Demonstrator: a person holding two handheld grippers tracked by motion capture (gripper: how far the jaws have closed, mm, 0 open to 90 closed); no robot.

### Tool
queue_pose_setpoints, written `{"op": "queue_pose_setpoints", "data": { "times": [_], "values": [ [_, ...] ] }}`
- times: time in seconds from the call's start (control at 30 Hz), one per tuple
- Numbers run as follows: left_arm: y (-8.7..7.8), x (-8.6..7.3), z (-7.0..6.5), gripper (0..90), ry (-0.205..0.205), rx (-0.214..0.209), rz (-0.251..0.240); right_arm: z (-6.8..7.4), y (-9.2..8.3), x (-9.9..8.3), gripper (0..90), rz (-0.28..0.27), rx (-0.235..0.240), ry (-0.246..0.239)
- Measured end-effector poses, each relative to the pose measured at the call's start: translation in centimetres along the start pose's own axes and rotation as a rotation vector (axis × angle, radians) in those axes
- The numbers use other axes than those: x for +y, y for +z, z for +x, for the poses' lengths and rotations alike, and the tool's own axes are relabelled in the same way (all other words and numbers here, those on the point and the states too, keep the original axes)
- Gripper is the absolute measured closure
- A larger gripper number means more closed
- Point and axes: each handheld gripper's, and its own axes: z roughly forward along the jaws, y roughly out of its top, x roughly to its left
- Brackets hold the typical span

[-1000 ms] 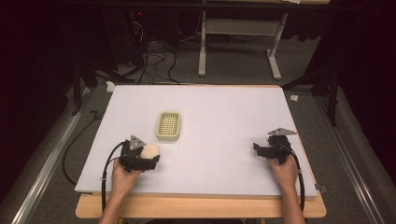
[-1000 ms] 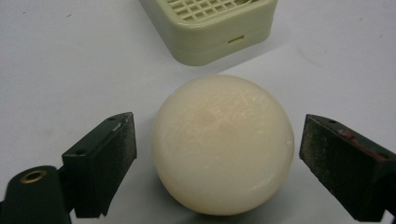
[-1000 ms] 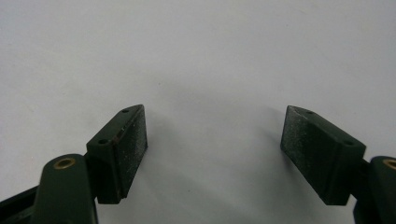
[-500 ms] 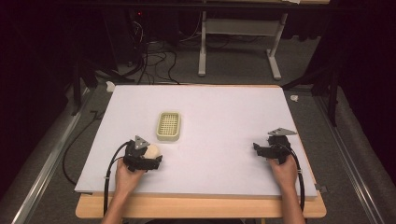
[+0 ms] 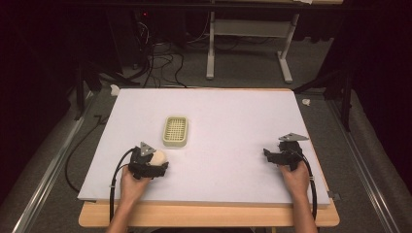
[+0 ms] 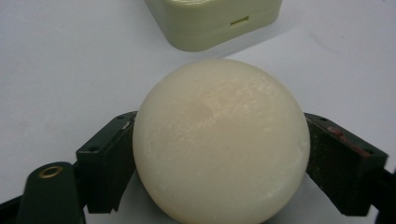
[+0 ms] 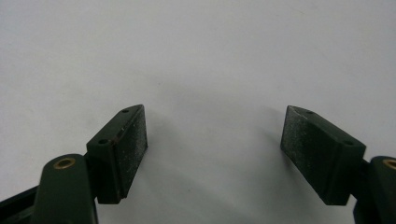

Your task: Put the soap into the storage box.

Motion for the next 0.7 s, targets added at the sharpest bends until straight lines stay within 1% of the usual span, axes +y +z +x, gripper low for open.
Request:
{"op": "queue_pose_setpoints", "data": {
  "times": [0.1,0.2,0.3,0.53,0.7],
  "values": [
    [-0.12,0.01,0.0,21.3,0.005,0.004,0.0,0.0,0.0,0.0,23.4,0.0,0.0,0.0],
    [-0.16,-0.02,0.09,24.2,-0.001,0.003,-0.002,0.0,0.0,0.0,23.4,0.0,0.0,0.0],
    [-0.18,0.0,0.05,24.4,0.001,0.005,-0.001,0.0,-0.01,0.0,23.3,0.0,-0.001,-0.001],
    [-0.33,-0.01,-0.15,24.6,0.022,-0.008,0.003,0.0,0.0,0.0,23.3,0.0,0.0,0.0],
    [-0.59,0.19,-0.33,24.7,0.027,-0.021,-0.005,-0.01,0.0,0.0,23.4,0.0,0.0,-0.002]
  ]
}}
